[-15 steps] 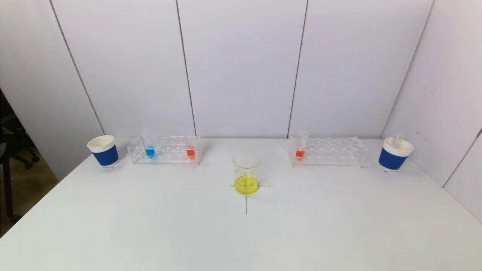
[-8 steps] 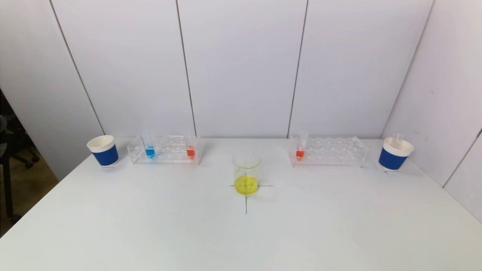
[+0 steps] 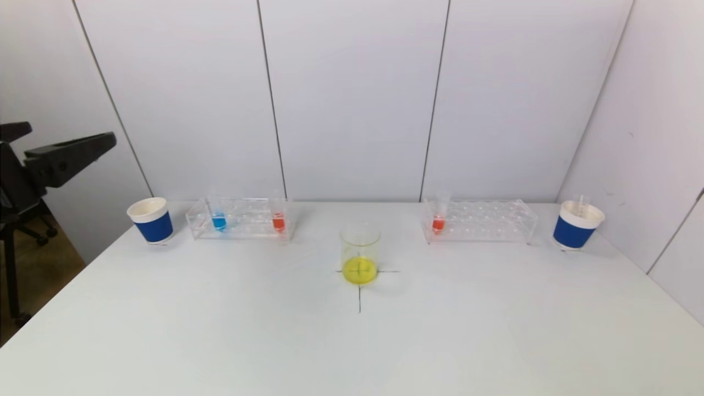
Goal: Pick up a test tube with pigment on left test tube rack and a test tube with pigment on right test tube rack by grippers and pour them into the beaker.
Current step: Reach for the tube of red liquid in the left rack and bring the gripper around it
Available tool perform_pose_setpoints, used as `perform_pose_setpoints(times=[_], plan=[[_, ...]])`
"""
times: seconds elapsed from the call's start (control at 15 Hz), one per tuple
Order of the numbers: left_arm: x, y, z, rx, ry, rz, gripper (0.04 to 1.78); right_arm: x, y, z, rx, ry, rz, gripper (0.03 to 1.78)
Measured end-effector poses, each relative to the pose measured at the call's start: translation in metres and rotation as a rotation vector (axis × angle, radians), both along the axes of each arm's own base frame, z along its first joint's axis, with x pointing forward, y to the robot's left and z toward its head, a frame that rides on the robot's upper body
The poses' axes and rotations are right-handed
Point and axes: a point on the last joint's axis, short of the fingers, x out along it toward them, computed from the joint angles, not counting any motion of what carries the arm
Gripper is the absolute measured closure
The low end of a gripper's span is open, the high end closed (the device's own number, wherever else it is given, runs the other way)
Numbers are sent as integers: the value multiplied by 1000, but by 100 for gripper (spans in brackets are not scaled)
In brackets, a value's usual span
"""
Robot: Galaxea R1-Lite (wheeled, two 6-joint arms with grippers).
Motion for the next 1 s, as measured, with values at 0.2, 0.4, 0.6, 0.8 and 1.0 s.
perform_pose_setpoints(times=[0.2, 0.4, 0.6, 0.8, 1.0], plan=[[34, -5, -12, -4, 41, -24, 6, 0, 0, 0, 0, 0, 0, 4], [66, -14, -30, -30, 71, -31, 6, 0, 0, 0, 0, 0, 0, 4], [96, -25, -48, -37, 75, 33, 6, 0, 0, 0, 0, 0, 0, 4], [116, -40, -67, -34, 86, 42, 6, 0, 0, 0, 0, 0, 0, 4], [133, -54, -86, -29, 95, 43, 6, 0, 0, 0, 0, 0, 0, 4]])
